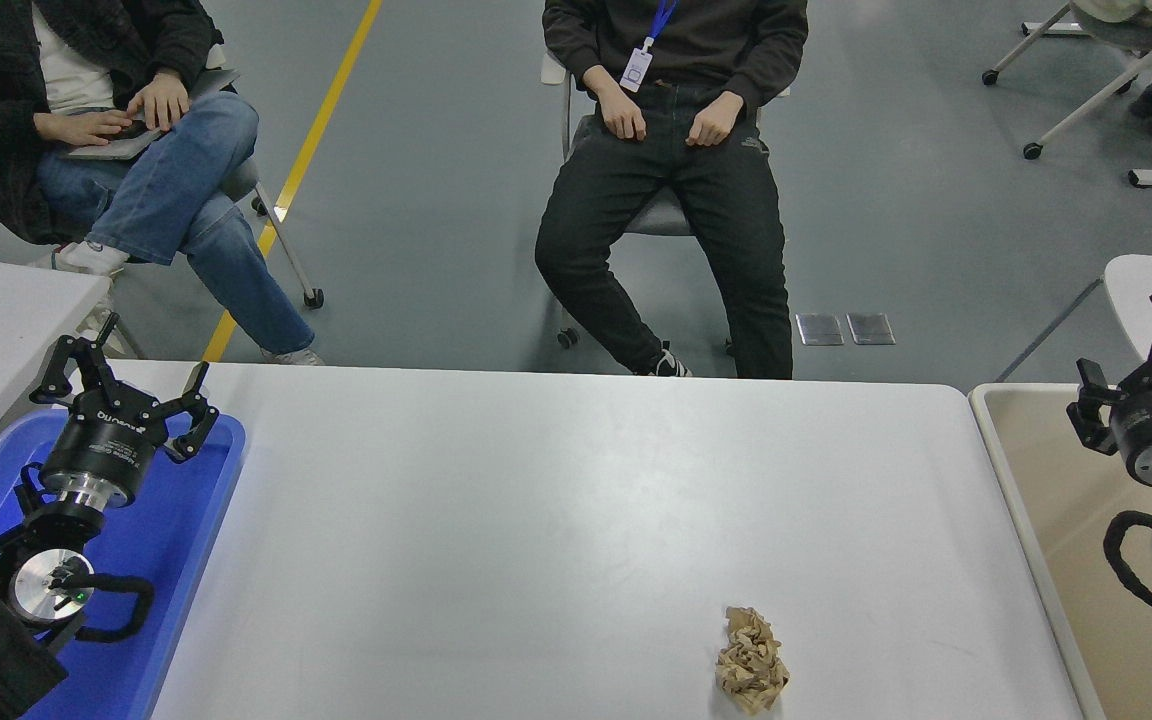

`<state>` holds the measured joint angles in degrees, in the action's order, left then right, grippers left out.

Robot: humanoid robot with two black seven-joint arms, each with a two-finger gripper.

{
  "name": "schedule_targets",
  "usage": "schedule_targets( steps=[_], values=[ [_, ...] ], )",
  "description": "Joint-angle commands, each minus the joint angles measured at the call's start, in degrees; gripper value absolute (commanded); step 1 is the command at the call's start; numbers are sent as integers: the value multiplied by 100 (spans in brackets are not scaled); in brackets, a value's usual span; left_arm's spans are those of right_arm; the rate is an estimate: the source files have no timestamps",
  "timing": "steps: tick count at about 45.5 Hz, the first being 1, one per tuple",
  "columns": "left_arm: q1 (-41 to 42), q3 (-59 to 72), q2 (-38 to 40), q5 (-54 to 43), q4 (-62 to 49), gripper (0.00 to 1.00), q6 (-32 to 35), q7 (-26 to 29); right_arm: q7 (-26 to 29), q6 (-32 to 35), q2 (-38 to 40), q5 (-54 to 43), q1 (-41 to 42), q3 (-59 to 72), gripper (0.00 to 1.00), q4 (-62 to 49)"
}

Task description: Clean the table surface

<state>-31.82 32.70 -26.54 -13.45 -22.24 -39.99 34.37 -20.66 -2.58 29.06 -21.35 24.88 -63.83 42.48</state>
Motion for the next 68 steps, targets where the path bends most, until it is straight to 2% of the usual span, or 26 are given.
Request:
schedule_targets(
  steps=[1,37,68],
  values=[
    [0,0,0,0,0,100,0,0,0,3,-6,17,-79,11,98,-3],
    [0,0,0,0,0,100,0,0,0,-6,310,69,-27,-24,98,-3],
    [0,0,0,0,0,100,0,0,0,-6,284,96,0,-7,98,6]
  ],
)
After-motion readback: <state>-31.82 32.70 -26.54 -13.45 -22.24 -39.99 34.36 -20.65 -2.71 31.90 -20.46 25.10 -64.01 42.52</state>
